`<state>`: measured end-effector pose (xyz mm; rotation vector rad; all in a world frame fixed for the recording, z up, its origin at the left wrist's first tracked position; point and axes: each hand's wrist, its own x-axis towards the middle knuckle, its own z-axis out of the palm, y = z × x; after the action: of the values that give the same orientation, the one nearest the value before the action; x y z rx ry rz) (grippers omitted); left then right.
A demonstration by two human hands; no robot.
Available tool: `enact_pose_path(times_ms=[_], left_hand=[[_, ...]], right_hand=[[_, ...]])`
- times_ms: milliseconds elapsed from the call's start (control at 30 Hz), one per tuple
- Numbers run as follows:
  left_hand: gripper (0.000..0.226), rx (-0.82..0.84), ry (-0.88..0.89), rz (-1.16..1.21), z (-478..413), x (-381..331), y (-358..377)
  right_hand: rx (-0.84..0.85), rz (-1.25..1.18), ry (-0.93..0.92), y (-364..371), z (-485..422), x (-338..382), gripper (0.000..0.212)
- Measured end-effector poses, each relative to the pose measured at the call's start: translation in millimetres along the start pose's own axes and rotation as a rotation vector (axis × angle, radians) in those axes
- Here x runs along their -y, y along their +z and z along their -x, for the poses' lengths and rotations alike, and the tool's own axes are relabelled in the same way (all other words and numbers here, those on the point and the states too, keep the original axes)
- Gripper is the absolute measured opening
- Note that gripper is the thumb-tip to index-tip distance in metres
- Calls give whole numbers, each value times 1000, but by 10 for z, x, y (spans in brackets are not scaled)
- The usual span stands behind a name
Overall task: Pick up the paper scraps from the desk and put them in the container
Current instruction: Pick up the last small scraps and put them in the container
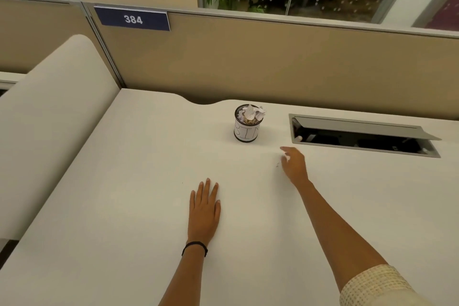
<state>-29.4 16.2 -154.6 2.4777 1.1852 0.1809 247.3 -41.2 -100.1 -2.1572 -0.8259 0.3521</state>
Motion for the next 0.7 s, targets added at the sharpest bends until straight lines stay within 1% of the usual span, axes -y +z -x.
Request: enact_pose_path(times_ms=[67, 100, 167, 267, 467, 500, 533, 633, 700], left_hand=[[50, -3, -2, -6, 46, -12, 13], [50, -6, 0, -13, 55, -19, 11], [51, -18, -3, -17, 50, -32, -2], [49, -27, -16, -17, 35, -33, 9], [50, -51, -22, 19, 29, -41, 8], [49, -54, -23, 22, 25, -43, 8], [49, -60, -23, 22, 27, -41, 5], [55, -65, -21, 12, 31, -46, -11], [59, -56, -17, 8, 33, -56, -16]], right_hand=[[153, 169, -70, 41, 82, -106, 31], [188, 233, -93, 67, 117, -141, 31], [206, 319, -102, 117, 192, -167, 28], [206, 456, -233, 197, 283, -202, 21], [219, 516, -316, 284, 133, -189, 19], [201, 470, -315, 293, 80, -142, 19], [148, 366, -299, 298, 30, -65, 17], [-110, -49, -237, 281, -161, 324, 11], [-213, -216, -218, 256, -349, 593, 9]])
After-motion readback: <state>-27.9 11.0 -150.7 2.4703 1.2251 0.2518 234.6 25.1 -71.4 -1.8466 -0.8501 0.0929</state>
